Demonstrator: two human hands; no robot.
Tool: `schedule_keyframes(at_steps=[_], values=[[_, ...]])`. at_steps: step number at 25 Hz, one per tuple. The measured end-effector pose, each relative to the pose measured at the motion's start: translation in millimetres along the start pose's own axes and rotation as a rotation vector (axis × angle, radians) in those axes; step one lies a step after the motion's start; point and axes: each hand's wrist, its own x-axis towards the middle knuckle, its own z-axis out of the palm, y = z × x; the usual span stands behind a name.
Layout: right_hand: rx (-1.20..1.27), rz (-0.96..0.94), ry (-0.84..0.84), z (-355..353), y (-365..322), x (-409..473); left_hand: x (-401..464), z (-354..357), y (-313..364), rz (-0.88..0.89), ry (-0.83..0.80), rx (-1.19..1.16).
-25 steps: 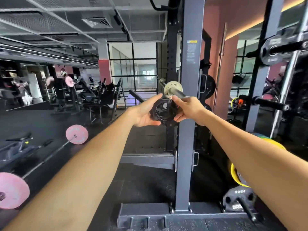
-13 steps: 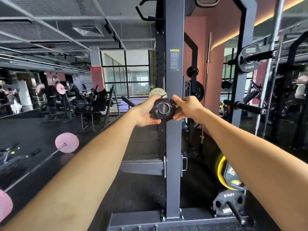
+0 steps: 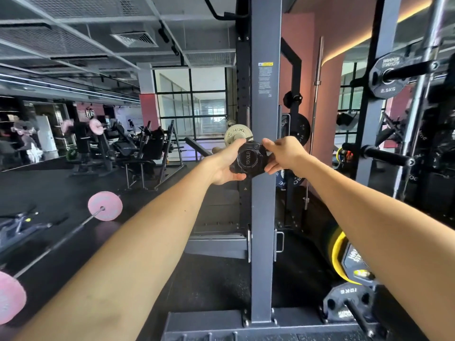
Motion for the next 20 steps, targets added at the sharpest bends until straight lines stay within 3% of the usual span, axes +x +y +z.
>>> schedule_keyframes(at_steps=[7,20], values=[[0.044,0.062,0.027,10,11,24,29,-5,2,0.024,0.033,0.021],[0.021,0.059,0.05,28,35,148,167,-24,12,-0.024,-0.076,0.001]])
